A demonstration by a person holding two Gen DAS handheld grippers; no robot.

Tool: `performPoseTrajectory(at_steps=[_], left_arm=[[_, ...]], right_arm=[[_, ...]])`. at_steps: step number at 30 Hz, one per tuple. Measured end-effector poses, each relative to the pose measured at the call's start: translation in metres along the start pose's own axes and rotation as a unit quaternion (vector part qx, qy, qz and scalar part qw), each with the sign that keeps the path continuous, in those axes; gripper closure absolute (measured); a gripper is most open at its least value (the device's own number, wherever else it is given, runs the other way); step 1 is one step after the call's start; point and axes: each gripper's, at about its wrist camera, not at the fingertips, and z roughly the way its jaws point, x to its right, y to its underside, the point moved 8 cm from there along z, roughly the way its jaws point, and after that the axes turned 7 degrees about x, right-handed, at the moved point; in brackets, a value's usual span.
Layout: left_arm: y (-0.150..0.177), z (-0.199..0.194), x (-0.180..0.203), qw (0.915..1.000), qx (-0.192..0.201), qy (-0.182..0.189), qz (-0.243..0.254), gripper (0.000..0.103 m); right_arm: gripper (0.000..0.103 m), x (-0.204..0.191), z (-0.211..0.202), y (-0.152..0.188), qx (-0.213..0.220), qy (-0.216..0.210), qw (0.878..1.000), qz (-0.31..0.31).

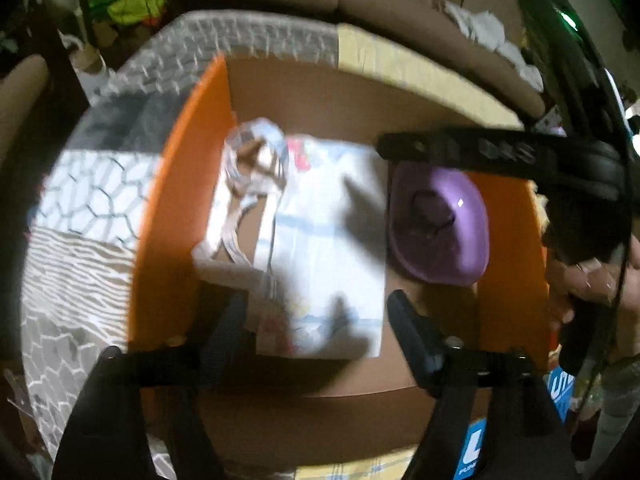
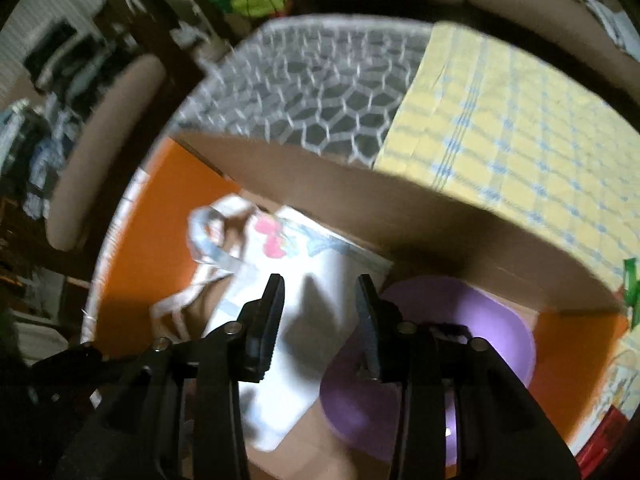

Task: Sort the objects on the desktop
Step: 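Move the left tool toward the red cat-print gift bag beside the basket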

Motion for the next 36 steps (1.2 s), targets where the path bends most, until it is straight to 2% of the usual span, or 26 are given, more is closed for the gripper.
performPoseTrajectory(at_steps=[3, 5, 6, 8, 10, 11, 14, 22, 26, 30, 36], left_arm=[[-0.005, -0.027, 0.008, 0.999, 0.035, -0.019, 0.018, 0.021], [-0.007, -0.043, 0.013, 0.9981, 0.052, -0.022, 0.026, 0.016], [-0.007, -0.05, 0.016, 0.9974, 0.06, -0.027, 0.03, 0.014], [-0.008, -0.066, 0.02, 0.9958, 0.077, -0.036, 0.035, 0.005], [-0.007, -0.079, 0.022, 0.9953, 0.086, -0.032, 0.032, 0.003], [-0.007, -0.083, 0.023, 0.9951, 0.089, -0.031, 0.03, 0.0], [-0.002, -0.098, 0.028, 0.9943, 0.097, -0.034, 0.028, 0.0], [0.018, -0.122, 0.05, 0.9935, 0.103, -0.032, 0.036, 0.0], [0.023, -0.13, 0.086, 0.9929, 0.106, 0.001, 0.054, 0.0], [0.028, -0.127, 0.139, 0.9902, 0.101, 0.034, 0.09, 0.0], [0.038, -0.093, 0.231, 0.9854, 0.069, 0.084, 0.131, 0.0]], right_arm=[[0.056, -0.002, -0.04, 0.005, 0.025, 0.016, 0.999, -0.015], [0.046, -0.005, -0.057, 0.012, 0.034, 0.016, 0.999, -0.021], [0.039, -0.007, -0.067, 0.017, 0.037, 0.018, 0.999, -0.026], [0.028, -0.011, -0.08, 0.024, 0.044, 0.027, 0.998, -0.041], [0.016, -0.014, -0.098, 0.034, 0.055, 0.036, 0.997, -0.049], [0.014, -0.016, -0.104, 0.037, 0.056, 0.035, 0.997, -0.049], [0.001, -0.018, -0.127, 0.051, 0.063, 0.036, 0.996, -0.05], [0.0, -0.016, -0.184, 0.098, 0.08, 0.041, 0.994, -0.057], [0.0, 0.007, -0.224, 0.123, 0.091, 0.047, 0.993, -0.057], [0.0, 0.061, -0.278, 0.15, 0.112, 0.066, 0.991, -0.017], [0.0, 0.167, -0.319, 0.195, 0.117, 0.105, 0.985, 0.075]])
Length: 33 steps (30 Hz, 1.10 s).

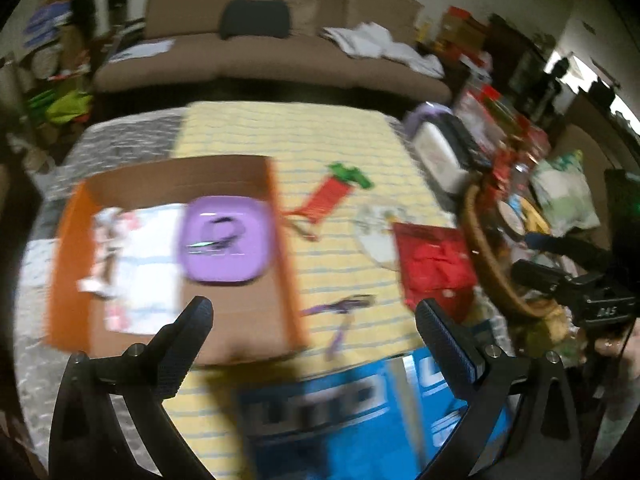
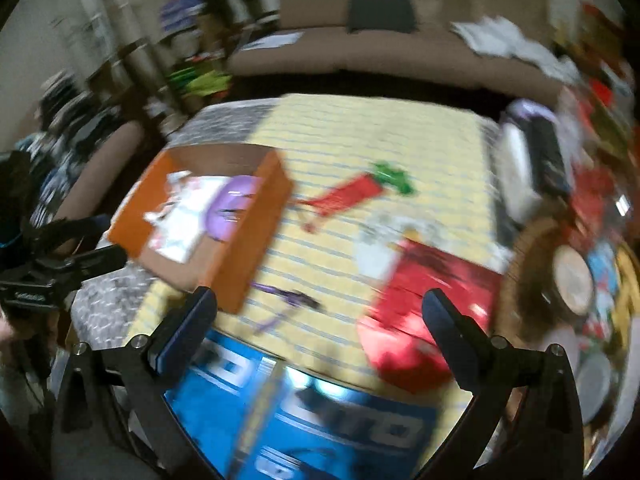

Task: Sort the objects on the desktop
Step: 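Move the left tool toward the red cat-print gift bag beside the basket, then close the left tool on the edge of the red gift bag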

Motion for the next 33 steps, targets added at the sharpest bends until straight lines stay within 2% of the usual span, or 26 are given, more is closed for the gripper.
performPoseTrajectory(at_steps=[4, 8, 12, 16, 19, 20, 22, 24, 25, 26, 27, 29, 33], left_arm=[[0.007, 0.046, 0.051, 0.9988, -0.033, 0.031, 0.022, 0.0], [0.018, 0.093, 0.085, 0.996, -0.07, 0.051, 0.019, 0.0], [0.026, 0.134, 0.111, 0.9925, -0.098, 0.071, 0.015, 0.0], [0.032, 0.167, 0.126, 0.9907, -0.118, 0.063, 0.027, 0.002], [0.036, 0.188, 0.128, 0.9899, -0.129, 0.046, 0.036, 0.011], [0.038, 0.195, 0.129, 0.9889, -0.136, 0.049, 0.036, 0.014], [0.041, 0.205, 0.13, 0.9873, -0.145, 0.053, 0.035, 0.018], [0.044, 0.212, 0.133, 0.9864, -0.15, 0.055, 0.041, 0.019], [0.044, 0.214, 0.134, 0.9861, -0.151, 0.053, 0.044, 0.026], [0.046, 0.216, 0.135, 0.9857, -0.153, 0.053, 0.047, 0.048], [0.049, 0.22, 0.137, 0.9837, -0.162, 0.062, 0.047, 0.06], [0.053, 0.223, 0.137, 0.9828, -0.168, 0.062, 0.044, 0.063], [0.054, 0.225, 0.139, 0.9825, -0.17, 0.071, 0.029, 0.057]], right_arm=[[0.0, 0.056, 0.001, 0.028, -0.002, 0.011, 0.998, 0.056], [0.0, 0.095, 0.014, 0.061, -0.01, -0.009, 0.993, 0.121], [0.012, 0.114, 0.027, 0.085, -0.017, -0.029, 0.987, 0.155], [0.027, 0.129, 0.041, 0.105, -0.007, -0.029, 0.978, 0.207], [0.039, 0.138, 0.051, 0.116, 0.002, -0.001, 0.978, 0.211], [0.04, 0.139, 0.054, 0.117, 0.003, 0.01, 0.978, 0.207], [0.051, 0.141, 0.058, 0.118, 0.005, 0.042, 0.982, 0.186], [0.052, 0.139, 0.06, 0.116, 0.006, 0.053, 0.984, 0.171], [0.052, 0.138, 0.059, 0.115, 0.008, 0.06, 0.984, 0.165], [0.052, 0.135, 0.058, 0.114, 0.009, 0.067, 0.986, 0.155], [0.052, 0.133, 0.057, 0.116, 0.008, 0.078, 0.986, 0.147], [0.053, 0.133, 0.055, 0.122, 0.01, 0.069, 0.984, 0.165], [0.056, 0.144, 0.058, 0.139, 0.007, 0.042, 0.969, 0.241]])
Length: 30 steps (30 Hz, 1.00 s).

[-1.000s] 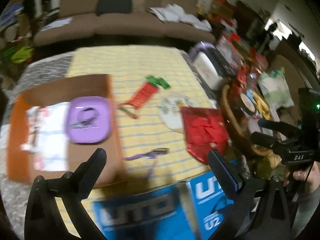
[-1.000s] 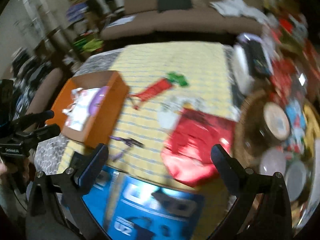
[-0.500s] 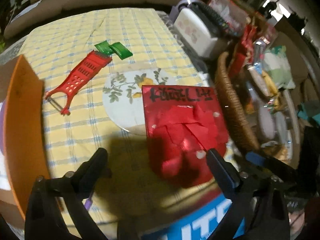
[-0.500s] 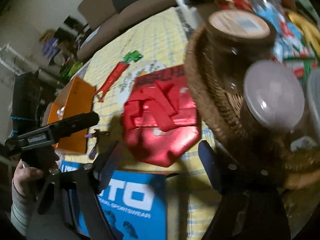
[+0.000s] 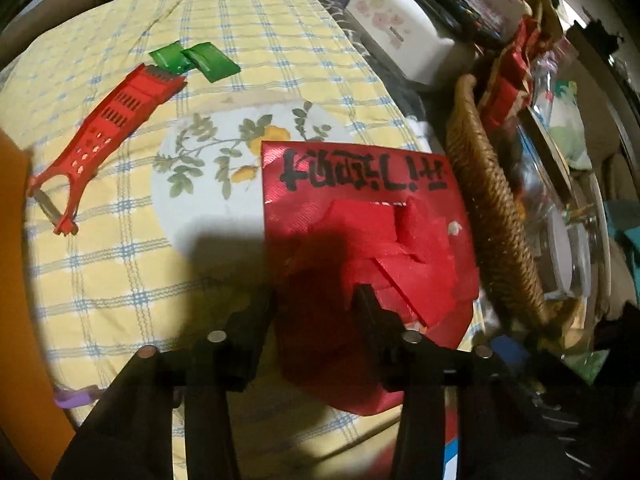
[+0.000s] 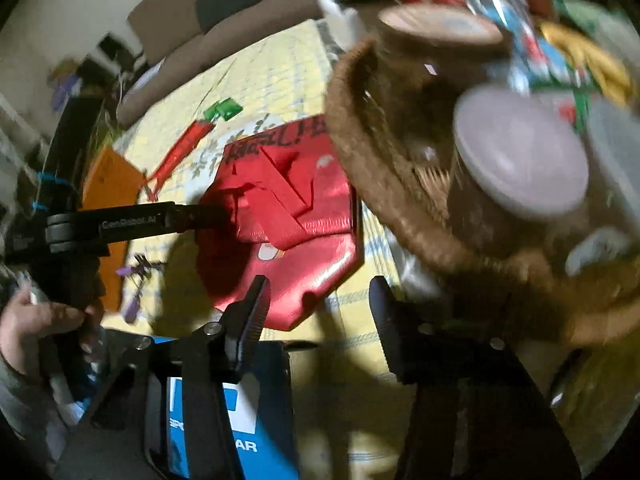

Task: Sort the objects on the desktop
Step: 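Close the left tool on the edge of the red gift bag, then lift the red gift bag with the left tool and swing it toward the box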

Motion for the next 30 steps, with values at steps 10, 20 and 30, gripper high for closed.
performPoseTrajectory(at_steps=[10, 20, 30], left_arm=[[0.012, 0.018, 0.009, 0.9996, -0.019, 0.019, -0.013, 0.051], [-0.011, -0.02, 0.02, 0.9985, 0.028, 0.036, -0.029, 0.063], [0.013, -0.068, 0.014, 0.9797, -0.004, 0.171, -0.104, 0.033]], right_arm=[[0.057, 0.006, 0.032, 0.002, -0.02, -0.069, 0.994, 0.076], [0.069, -0.028, 0.009, -0.021, 0.019, -0.079, 0.997, 0.007], [0.068, -0.125, -0.069, -0.1, 0.121, -0.143, 0.981, -0.051]])
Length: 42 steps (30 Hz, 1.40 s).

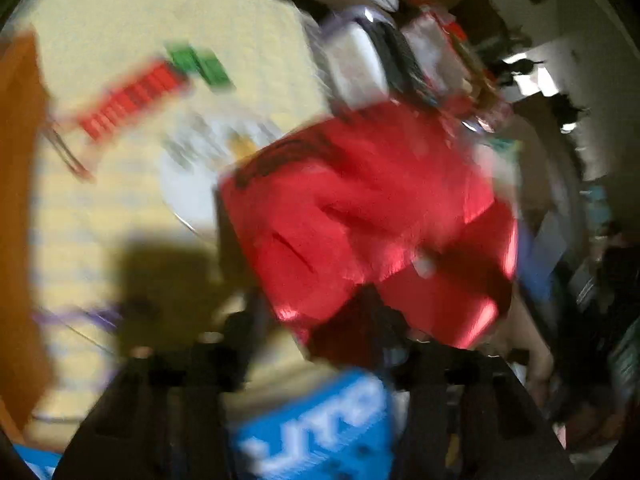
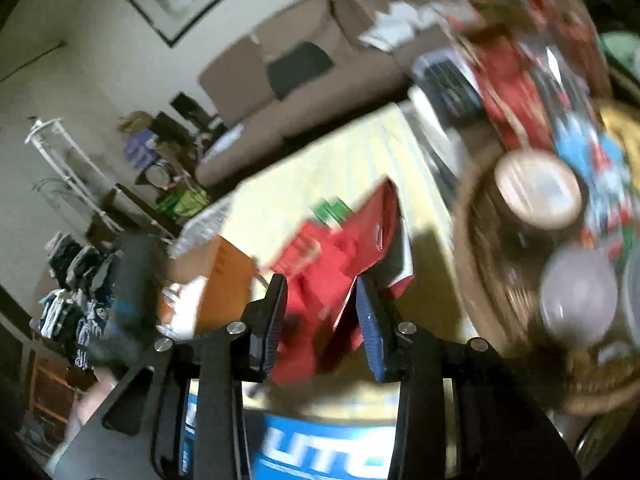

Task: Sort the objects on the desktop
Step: 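Lift the red gift bag with the left tool and swing it toward the box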

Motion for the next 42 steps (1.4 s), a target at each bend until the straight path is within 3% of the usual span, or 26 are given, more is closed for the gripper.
performPoseTrajectory(at_steps=[1, 4, 11, 14, 17, 18, 21, 23, 24, 26, 28, 31, 33, 35, 39, 40, 41, 42], left_arm=[[0.009, 0.006, 0.001, 0.9999, -0.012, -0.005, -0.006, 0.019], [0.024, -0.004, -0.008, 0.9986, -0.012, -0.046, -0.023, 0.018], [0.035, -0.118, -0.027, 0.9964, 0.072, -0.001, -0.044, 0.012], [0.022, -0.155, -0.053, 0.991, 0.114, -0.012, -0.07, 0.012], [-0.011, -0.163, -0.062, 0.9881, 0.13, -0.014, -0.082, 0.012], [-0.017, -0.162, -0.063, 0.9889, 0.128, -0.009, -0.076, 0.011], [-0.048, -0.143, -0.068, 0.9915, 0.099, -0.07, -0.048, 0.009], [-0.06, -0.129, -0.056, 0.9938, 0.083, -0.074, -0.008, 0.01], [-0.063, -0.123, -0.052, 0.9922, 0.077, -0.096, 0.021, 0.01], [-0.067, -0.105, -0.045, 0.988, 0.061, -0.125, 0.068, 0.009], [-0.067, -0.08, -0.051, 0.9867, 0.025, -0.141, 0.077, 0.01], [-0.063, -0.046, -0.057, 0.9943, -0.012, -0.103, 0.028, 0.01], [-0.062, -0.038, -0.051, 0.999, 0.005, -0.043, -0.012, 0.01], [-0.058, -0.028, -0.048, 0.9992, 0.002, -0.015, -0.037, 0.01], [-0.044, -0.001, -0.057, 0.9982, -0.019, -0.042, -0.039, 0.011], [-0.041, 0.004, -0.058, 0.998, -0.02, -0.025, -0.054, 0.025], [-0.039, 0.007, -0.058, 0.9977, -0.019, -0.012, -0.064, 0.067], [-0.035, 0.012, -0.057, 0.9975, -0.025, -0.009, -0.066, 0.093]], right_arm=[[0.068, -0.015, 0.005, -0.008, -0.002, -0.021, 1.0, -0.004], [0.068, -0.042, 0.027, -0.014, -0.038, -0.052, 0.998, 0.004], [0.072, -0.052, 0.054, 0.018, -0.1, -0.129, 0.984, 0.065], [0.072, -0.065, 0.067, 0.04, -0.128, -0.172, 0.975, 0.066], [0.072, -0.089, 0.074, 0.075, -0.166, -0.188, 0.968, 0.024], [0.071, -0.097, 0.077, 0.087, -0.181, -0.19, 0.965, 0.01], [0.07, -0.099, 0.08, 0.118, -0.209, -0.166, 0.963, -0.021], [0.069, -0.091, 0.071, 0.124, -0.206, -0.161, 0.965, -0.029], [0.067, -0.084, 0.063, 0.123, -0.199, -0.16, 0.967, -0.024], [0.057, -0.067, 0.048, 0.113, -0.18, -0.15, 0.972, -0.016], [0.042, -0.041, 0.04, 0.103, -0.158, -0.111, 0.981, -0.018], [0.045, -0.011, 0.052, 0.11, -0.173, -0.095, 0.98, 0.0], [0.053, -0.007, 0.063, 0.121, -0.191, -0.093, 0.977, 0.0], [0.053, -0.008, 0.071, 0.132, -0.198, -0.099, 0.975, -0.004], [0.053, -0.008, 0.085, 0.142, -0.206, -0.101, 0.973, -0.01], [0.053, -0.005, 0.087, 0.143, -0.207, -0.099, 0.973, -0.008], [0.053, -0.002, 0.089, 0.143, -0.207, -0.098, 0.974, -0.004], [0.053, -0.002, 0.09, 0.144, -0.206, -0.1, 0.973, -0.001]])
